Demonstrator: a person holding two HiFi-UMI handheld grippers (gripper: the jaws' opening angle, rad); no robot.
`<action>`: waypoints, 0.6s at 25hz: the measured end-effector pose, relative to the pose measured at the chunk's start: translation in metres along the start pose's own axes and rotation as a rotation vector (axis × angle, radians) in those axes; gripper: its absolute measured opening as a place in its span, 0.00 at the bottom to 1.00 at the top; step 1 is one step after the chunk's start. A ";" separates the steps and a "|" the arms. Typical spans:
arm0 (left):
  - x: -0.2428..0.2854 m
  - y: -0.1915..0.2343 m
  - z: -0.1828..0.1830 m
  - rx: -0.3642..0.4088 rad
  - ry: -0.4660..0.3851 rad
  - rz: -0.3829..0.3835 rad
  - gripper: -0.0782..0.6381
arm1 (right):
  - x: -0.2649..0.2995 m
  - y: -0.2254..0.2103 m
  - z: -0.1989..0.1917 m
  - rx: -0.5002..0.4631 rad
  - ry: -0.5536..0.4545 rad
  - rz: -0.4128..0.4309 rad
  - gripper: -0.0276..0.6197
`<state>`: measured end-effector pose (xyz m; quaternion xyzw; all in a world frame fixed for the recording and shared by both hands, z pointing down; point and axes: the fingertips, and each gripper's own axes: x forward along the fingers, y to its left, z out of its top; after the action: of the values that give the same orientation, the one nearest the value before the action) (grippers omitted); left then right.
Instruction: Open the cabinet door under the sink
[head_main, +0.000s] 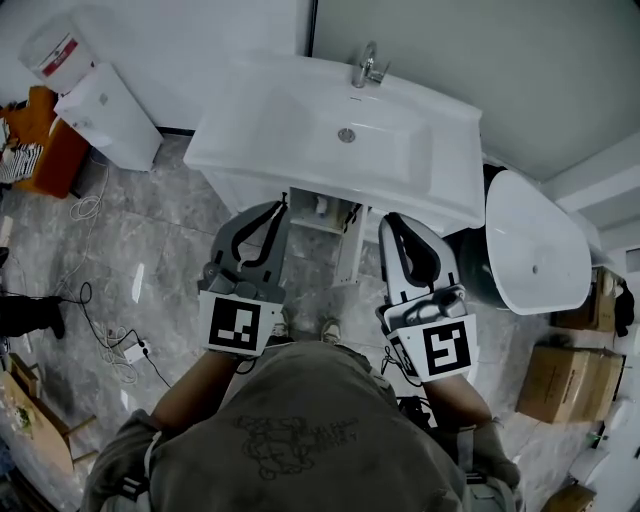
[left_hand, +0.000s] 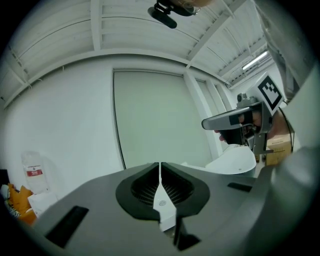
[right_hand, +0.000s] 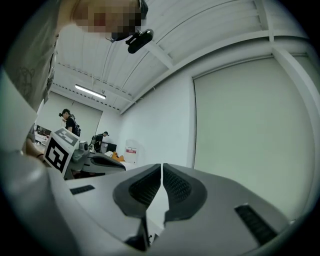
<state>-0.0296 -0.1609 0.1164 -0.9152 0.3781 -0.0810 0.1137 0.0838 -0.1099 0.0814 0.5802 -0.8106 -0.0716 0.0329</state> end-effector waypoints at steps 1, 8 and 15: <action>-0.001 -0.001 -0.003 -0.009 0.005 0.000 0.15 | -0.002 -0.001 -0.001 0.007 0.002 -0.003 0.09; -0.009 0.001 -0.011 -0.027 0.022 -0.003 0.15 | -0.008 -0.007 0.002 0.018 -0.006 -0.040 0.09; -0.014 0.002 -0.004 -0.007 0.009 -0.004 0.15 | -0.009 0.005 0.000 0.030 -0.004 -0.022 0.09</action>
<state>-0.0418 -0.1531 0.1188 -0.9159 0.3772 -0.0839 0.1085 0.0815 -0.1000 0.0825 0.5893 -0.8053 -0.0608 0.0218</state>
